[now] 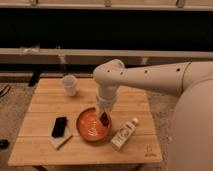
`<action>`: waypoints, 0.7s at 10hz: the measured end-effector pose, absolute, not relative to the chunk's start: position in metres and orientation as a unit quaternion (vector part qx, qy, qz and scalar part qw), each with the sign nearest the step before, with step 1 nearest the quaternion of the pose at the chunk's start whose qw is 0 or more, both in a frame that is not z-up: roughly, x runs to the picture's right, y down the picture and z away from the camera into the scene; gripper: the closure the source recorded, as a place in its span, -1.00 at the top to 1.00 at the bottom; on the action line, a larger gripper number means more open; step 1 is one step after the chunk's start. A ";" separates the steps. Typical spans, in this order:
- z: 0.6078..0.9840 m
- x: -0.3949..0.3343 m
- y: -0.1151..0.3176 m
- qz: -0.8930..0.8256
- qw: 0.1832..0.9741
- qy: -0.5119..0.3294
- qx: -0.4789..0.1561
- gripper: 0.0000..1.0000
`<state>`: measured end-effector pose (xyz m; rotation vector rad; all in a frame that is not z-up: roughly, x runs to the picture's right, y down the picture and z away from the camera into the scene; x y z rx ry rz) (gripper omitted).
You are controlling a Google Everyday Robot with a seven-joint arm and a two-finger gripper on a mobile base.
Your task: Place the pepper in the ceramic bowl
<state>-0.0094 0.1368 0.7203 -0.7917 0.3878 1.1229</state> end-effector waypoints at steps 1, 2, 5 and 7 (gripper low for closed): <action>0.721 -0.009 0.145 0.511 0.753 0.182 -0.372 -0.55; 0.723 -0.008 0.153 0.507 0.751 0.188 -0.380 -0.31; 0.735 -0.022 0.166 0.490 0.755 0.191 -0.392 0.26; 0.744 -0.035 0.169 0.484 0.758 0.186 -0.396 0.55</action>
